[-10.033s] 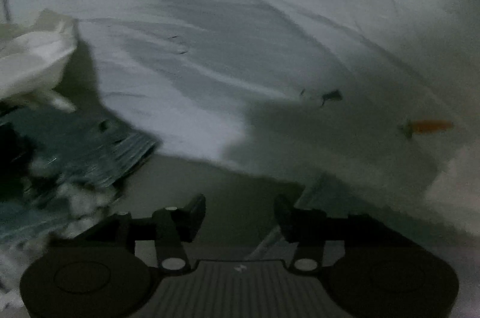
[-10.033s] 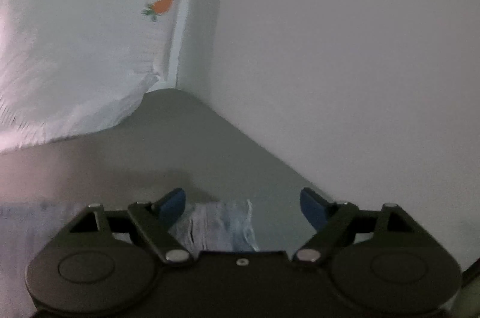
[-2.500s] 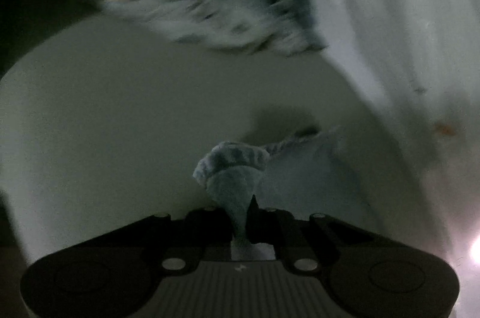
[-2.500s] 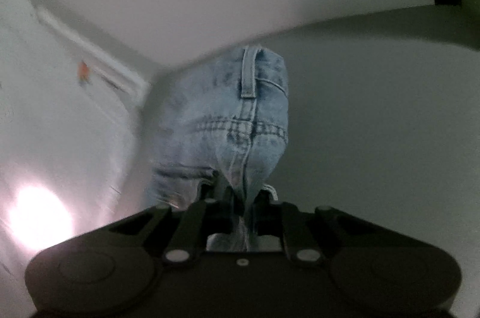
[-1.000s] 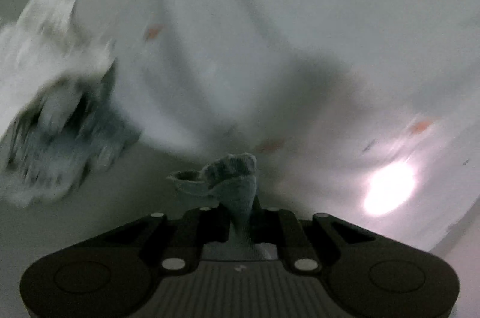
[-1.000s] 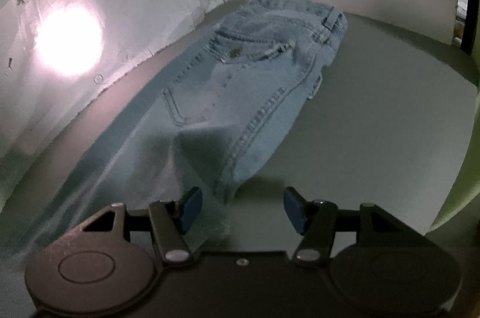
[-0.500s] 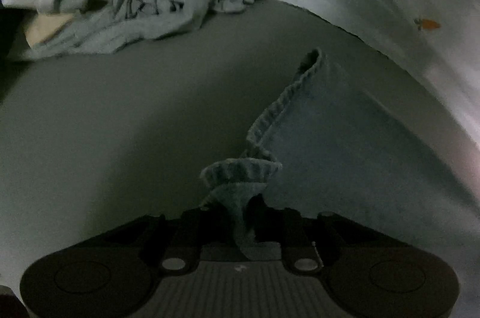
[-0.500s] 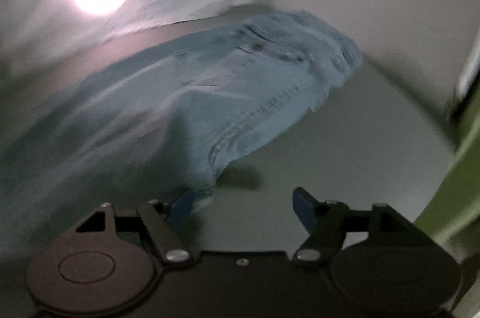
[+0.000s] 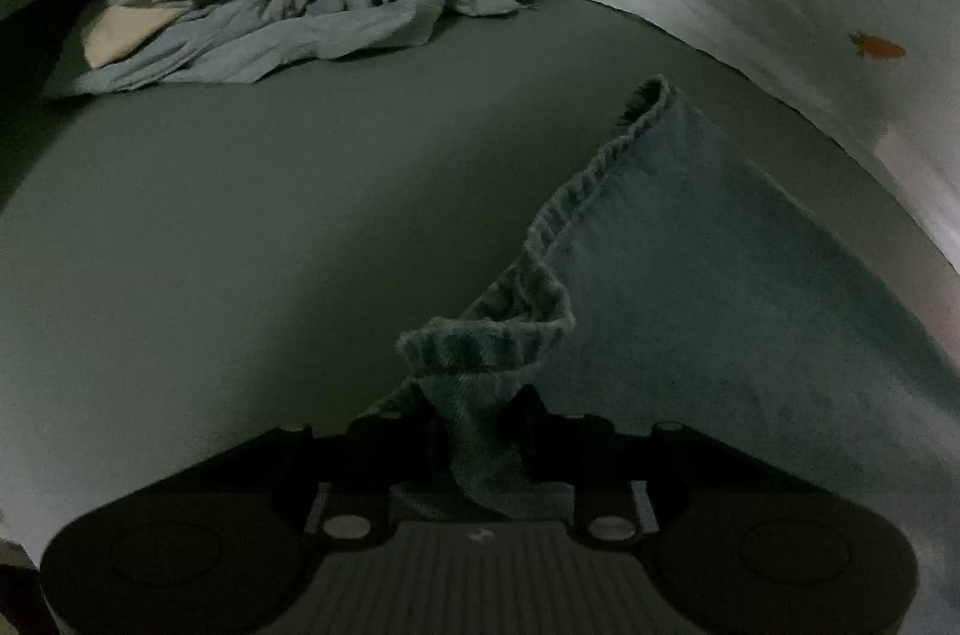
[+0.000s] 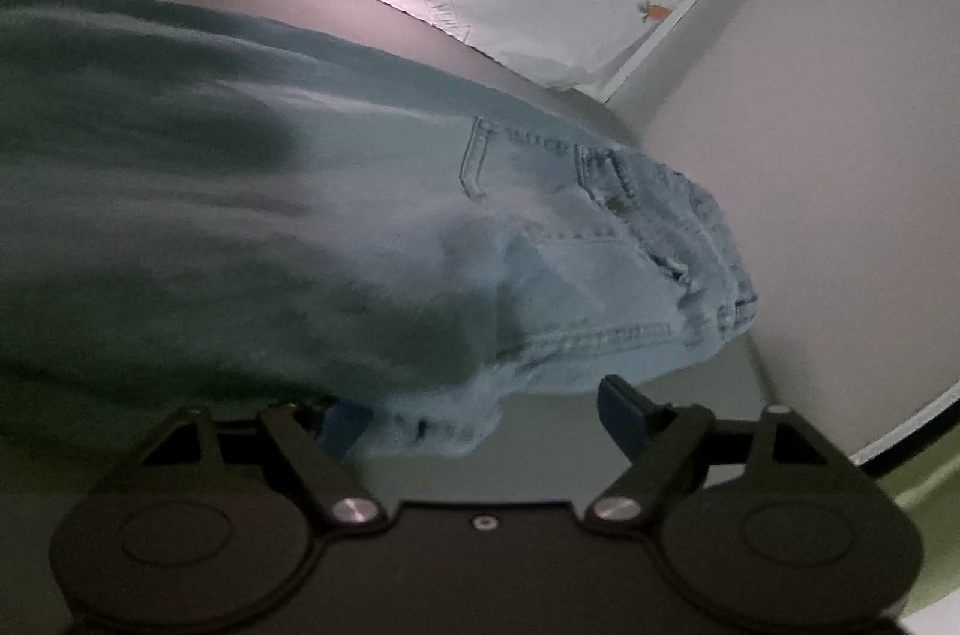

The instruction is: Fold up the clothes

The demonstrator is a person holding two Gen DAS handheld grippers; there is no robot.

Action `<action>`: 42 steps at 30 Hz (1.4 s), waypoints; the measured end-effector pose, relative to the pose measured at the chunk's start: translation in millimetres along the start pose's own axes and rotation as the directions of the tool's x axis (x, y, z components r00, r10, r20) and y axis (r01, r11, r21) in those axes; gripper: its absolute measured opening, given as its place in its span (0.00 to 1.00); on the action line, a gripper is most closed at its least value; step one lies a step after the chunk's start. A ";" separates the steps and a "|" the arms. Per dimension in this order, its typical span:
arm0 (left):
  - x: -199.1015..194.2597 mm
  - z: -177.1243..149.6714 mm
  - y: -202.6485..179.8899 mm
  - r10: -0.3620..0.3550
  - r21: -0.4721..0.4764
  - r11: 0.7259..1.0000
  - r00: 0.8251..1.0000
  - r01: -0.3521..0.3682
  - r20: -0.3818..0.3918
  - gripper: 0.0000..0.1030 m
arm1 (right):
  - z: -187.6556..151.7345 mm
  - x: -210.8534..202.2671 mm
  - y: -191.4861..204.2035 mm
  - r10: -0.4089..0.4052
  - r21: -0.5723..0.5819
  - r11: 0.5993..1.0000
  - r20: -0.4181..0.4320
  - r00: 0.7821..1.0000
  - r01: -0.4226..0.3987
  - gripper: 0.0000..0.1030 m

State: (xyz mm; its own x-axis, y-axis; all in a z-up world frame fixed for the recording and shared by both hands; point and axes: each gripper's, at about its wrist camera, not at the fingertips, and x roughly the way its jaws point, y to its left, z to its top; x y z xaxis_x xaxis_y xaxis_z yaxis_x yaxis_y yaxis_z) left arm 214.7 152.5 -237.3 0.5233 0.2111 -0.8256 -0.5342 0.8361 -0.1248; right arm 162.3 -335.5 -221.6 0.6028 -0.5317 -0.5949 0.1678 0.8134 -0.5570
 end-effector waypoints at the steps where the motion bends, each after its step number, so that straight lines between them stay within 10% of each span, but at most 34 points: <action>1: 0.0 -0.3 -0.6 0.005 -0.008 1.000 1.000 -0.005 -0.001 0.28 | 1.5 4.8 2.0 -0.009 -0.021 1.000 0.006 1.000 0.009 0.82; 5: 1.4 2.5 3.1 0.001 -0.024 1.000 1.000 -0.002 -0.012 0.28 | 0.7 18.2 5.5 -0.088 -0.073 0.993 0.011 0.996 0.089 0.92; 8: 2.1 4.9 7.9 -0.013 -0.052 0.999 1.000 0.012 -0.023 0.28 | -11.9 25.9 -24.8 -0.090 0.104 0.990 -0.097 0.991 0.100 0.97; 20: -0.3 9.9 23.2 -0.072 -0.156 0.986 0.995 0.060 -0.073 0.31 | -24.0 21.8 -76.5 0.235 0.485 0.870 -0.258 0.937 -0.085 0.88; 24: -12.2 5.3 31.8 -0.095 -0.184 0.980 0.992 0.079 -0.083 0.35 | -17.2 -3.3 -94.4 0.500 0.705 0.648 -0.109 0.859 -0.287 0.78; 31: -30.2 -3.8 55.1 -0.078 -0.239 0.969 0.994 0.058 -0.074 0.56 | 23.5 -29.3 -72.5 0.533 0.658 0.579 0.142 0.834 -0.481 0.23; 38: -27.4 -10.6 49.7 -0.175 -0.260 0.954 0.981 0.149 -0.080 0.68 | 40.4 1.3 -3.2 0.575 0.486 0.698 0.057 0.816 -0.525 0.21; 42: -17.7 -12.6 37.9 -0.135 -0.247 0.963 0.987 0.110 -0.085 0.68 | 32.8 8.1 2.5 0.580 0.487 0.697 0.048 0.813 -0.525 0.20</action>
